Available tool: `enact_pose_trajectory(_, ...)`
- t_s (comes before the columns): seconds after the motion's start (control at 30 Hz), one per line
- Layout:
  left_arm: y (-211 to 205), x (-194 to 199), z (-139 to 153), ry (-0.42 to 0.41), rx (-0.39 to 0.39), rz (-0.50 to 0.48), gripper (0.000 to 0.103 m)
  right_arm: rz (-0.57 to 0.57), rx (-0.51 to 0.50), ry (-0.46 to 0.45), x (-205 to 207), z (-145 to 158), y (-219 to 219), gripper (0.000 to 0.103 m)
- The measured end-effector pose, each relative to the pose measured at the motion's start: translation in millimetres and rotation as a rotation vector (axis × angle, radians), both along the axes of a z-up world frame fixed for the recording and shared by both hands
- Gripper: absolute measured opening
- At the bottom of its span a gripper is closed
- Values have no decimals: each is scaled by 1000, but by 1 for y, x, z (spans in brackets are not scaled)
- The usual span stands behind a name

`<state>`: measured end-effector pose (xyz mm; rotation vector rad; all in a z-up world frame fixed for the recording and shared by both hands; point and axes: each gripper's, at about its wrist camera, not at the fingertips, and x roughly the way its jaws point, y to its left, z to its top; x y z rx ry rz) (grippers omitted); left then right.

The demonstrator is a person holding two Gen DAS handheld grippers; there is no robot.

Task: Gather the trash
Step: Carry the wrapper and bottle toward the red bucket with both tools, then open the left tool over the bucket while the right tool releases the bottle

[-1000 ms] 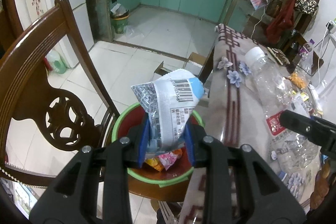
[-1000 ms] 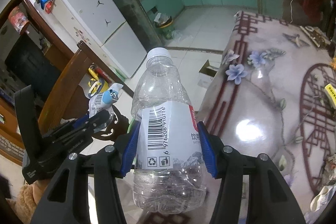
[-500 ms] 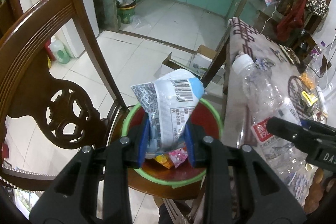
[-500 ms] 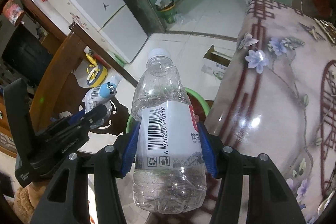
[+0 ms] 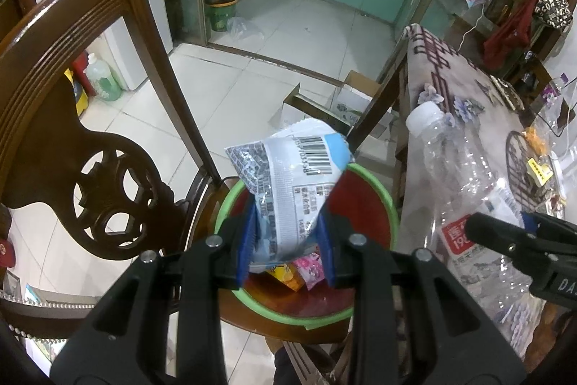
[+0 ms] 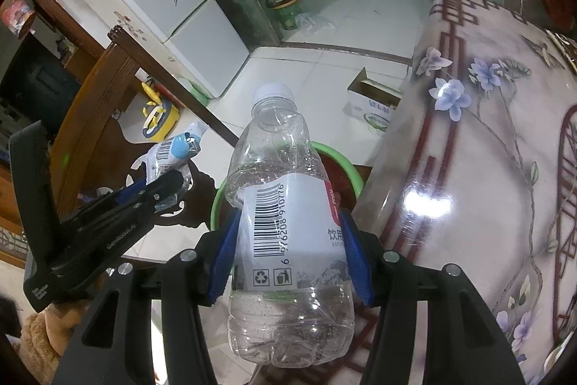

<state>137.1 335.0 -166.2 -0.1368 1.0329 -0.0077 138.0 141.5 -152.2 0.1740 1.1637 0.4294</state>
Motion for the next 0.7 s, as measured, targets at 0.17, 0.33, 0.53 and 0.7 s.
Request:
enact_pose_trajectory(0.17, 1, 2, -5, 16, -1, -5, 29, -4, -4, 11, 3, -3, 2, 53)
enact_pose_trajectory(0.33, 4, 6, -8, 23, -2, 0, 30, 1, -7, 27, 6, -9, 6, 53)
enact_pose_trajectory(0.53, 6, 8, -12, 35, -8, 0, 30, 9, -14, 37, 9, -14, 11, 53)
enact_pose_trajectory(0.7, 7, 9, -13, 37, -8, 7, 30, 12, -15, 34, 11, -14, 15, 53)
